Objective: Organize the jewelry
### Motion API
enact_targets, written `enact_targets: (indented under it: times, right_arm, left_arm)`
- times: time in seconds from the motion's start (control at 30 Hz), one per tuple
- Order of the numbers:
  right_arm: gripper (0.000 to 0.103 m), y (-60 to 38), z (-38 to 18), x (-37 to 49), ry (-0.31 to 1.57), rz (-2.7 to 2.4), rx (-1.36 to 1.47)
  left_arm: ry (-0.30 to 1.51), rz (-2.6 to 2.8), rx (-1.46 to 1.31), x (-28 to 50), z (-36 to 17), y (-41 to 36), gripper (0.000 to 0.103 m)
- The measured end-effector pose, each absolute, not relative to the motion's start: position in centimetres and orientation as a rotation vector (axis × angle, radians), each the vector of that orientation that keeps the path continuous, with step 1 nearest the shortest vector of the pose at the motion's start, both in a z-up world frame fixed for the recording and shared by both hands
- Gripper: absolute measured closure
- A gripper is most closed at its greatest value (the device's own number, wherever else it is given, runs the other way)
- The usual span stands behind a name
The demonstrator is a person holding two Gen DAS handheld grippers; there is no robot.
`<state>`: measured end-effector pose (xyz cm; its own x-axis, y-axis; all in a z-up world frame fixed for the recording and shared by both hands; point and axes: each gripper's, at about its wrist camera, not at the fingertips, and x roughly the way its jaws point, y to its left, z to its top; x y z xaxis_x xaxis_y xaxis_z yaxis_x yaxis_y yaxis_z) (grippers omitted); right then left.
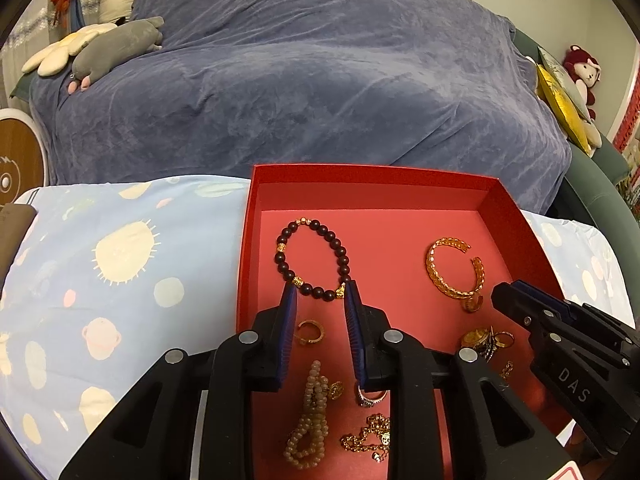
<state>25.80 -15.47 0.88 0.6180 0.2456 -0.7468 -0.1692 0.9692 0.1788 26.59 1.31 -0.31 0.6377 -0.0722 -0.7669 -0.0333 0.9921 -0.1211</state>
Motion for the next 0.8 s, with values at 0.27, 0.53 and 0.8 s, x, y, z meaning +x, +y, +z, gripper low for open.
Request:
enact_targets:
  times: [0.27, 0.53, 0.8]
  right_arm:
    - [0.068, -16.5, 3.2, 24.2, 0.83, 0.223, 0.121]
    - [0.053, -17.5, 4.2, 20.5, 0.841, 0.2, 0.241]
    - [0.052, -16.5, 3.7, 15.6, 0.889, 0.225, 0.154]
  left_arm:
    - [0.849, 0.0, -0.149, 25.4, 1.7, 2.1, 0.064]
    - [0.841, 0.043, -0.237, 22.0, 3.5, 4.4, 0.064]
    - [0.842, 0.078, -0.173, 16.1, 4.0, 4.1, 0.06]
